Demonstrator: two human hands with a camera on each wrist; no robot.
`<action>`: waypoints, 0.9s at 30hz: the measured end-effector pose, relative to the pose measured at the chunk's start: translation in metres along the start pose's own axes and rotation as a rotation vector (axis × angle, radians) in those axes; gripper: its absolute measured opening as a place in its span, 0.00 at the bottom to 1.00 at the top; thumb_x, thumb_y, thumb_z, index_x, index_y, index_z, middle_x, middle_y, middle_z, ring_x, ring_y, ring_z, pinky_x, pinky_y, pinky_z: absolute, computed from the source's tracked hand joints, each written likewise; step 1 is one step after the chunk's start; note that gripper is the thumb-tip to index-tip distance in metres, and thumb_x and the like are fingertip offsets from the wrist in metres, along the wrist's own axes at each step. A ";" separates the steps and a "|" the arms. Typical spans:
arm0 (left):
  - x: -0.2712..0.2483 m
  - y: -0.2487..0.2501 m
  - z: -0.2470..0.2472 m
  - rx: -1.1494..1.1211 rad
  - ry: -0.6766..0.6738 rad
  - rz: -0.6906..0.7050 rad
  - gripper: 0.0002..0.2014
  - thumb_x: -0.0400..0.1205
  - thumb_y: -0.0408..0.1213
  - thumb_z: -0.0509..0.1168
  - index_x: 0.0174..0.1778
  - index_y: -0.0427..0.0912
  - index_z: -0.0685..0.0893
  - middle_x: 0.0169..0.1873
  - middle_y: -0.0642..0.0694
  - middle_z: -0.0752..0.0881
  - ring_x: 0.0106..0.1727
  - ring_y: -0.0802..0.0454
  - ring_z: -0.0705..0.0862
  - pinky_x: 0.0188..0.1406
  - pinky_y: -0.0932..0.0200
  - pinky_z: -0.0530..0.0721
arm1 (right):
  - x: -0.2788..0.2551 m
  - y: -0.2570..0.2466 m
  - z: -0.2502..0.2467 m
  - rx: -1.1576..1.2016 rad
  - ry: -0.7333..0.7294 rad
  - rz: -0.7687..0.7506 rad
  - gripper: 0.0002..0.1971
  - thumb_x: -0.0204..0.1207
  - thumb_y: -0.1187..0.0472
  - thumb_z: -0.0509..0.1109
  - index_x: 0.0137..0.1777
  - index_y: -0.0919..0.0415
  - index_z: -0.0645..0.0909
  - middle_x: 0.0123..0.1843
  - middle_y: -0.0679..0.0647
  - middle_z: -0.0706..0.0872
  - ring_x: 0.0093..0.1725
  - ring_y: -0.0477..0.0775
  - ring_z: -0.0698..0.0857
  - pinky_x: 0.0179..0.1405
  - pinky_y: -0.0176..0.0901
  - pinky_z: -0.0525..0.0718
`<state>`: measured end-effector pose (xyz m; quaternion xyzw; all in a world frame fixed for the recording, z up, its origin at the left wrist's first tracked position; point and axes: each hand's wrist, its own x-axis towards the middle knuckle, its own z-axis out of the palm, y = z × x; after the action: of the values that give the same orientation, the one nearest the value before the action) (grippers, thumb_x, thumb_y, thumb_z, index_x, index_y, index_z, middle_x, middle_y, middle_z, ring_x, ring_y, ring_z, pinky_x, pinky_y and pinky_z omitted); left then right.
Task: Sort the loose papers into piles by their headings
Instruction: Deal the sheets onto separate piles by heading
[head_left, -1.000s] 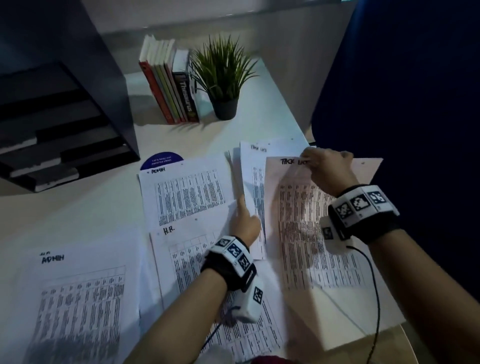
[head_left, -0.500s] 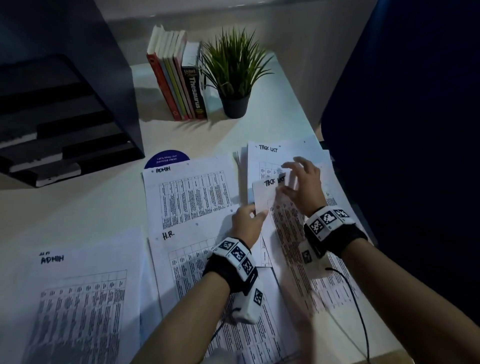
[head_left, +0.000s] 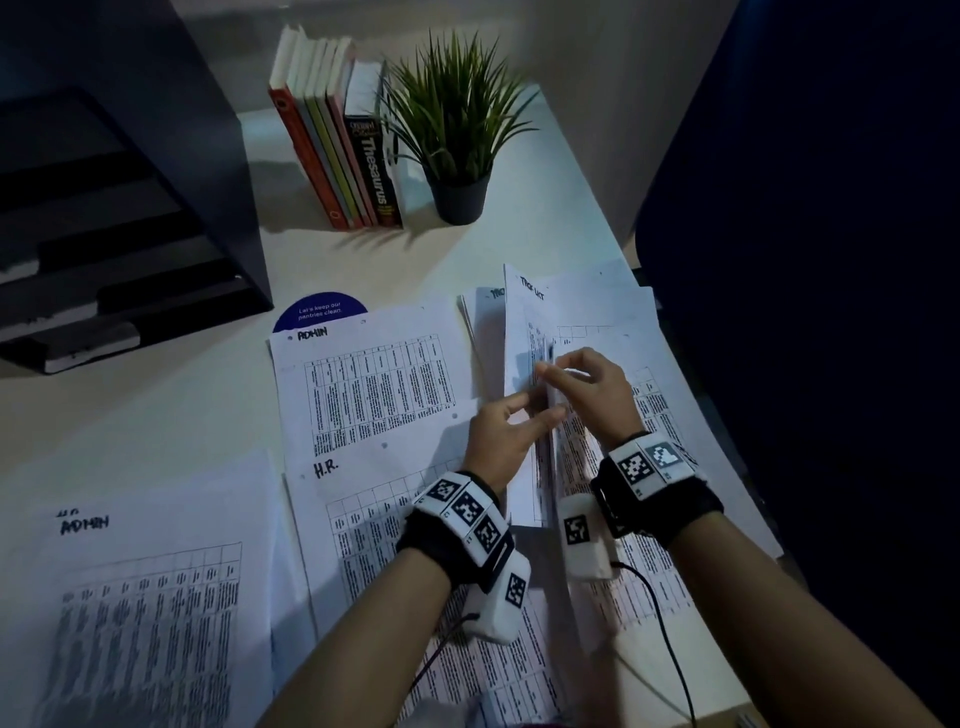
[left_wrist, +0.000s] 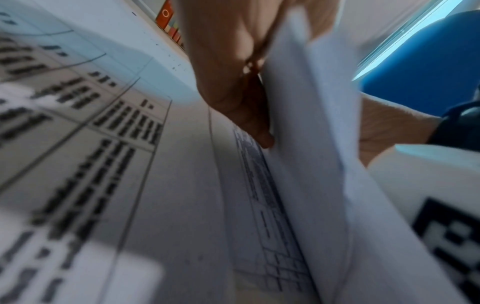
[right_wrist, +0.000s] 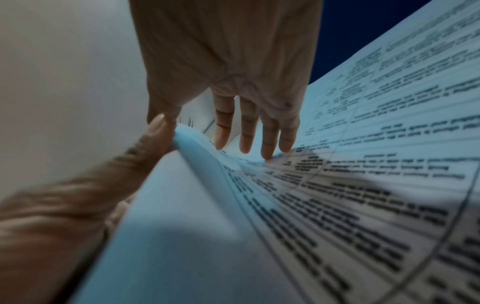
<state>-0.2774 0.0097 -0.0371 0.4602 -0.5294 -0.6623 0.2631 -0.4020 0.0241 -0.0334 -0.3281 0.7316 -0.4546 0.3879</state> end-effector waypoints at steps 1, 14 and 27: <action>0.000 -0.001 0.001 -0.005 0.009 -0.006 0.23 0.74 0.37 0.72 0.66 0.41 0.80 0.55 0.58 0.82 0.56 0.70 0.78 0.49 0.84 0.70 | 0.000 0.000 -0.001 0.014 0.000 -0.002 0.12 0.70 0.53 0.75 0.39 0.62 0.80 0.38 0.53 0.87 0.45 0.50 0.86 0.48 0.49 0.82; 0.003 -0.017 -0.005 -0.080 0.069 -0.142 0.23 0.72 0.41 0.74 0.64 0.40 0.82 0.63 0.47 0.83 0.67 0.57 0.77 0.74 0.56 0.68 | -0.008 0.017 0.001 0.272 0.001 0.010 0.12 0.75 0.68 0.70 0.30 0.62 0.77 0.28 0.57 0.77 0.31 0.51 0.74 0.36 0.41 0.76; 0.008 -0.023 -0.008 -0.090 0.135 -0.136 0.13 0.78 0.39 0.69 0.28 0.42 0.79 0.25 0.48 0.72 0.34 0.51 0.70 0.43 0.59 0.67 | -0.005 0.012 0.008 0.268 0.103 0.053 0.17 0.71 0.80 0.64 0.40 0.55 0.70 0.29 0.54 0.72 0.27 0.50 0.72 0.29 0.40 0.71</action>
<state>-0.2706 0.0064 -0.0611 0.5264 -0.4479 -0.6692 0.2730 -0.3945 0.0293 -0.0457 -0.2303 0.6918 -0.5540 0.4018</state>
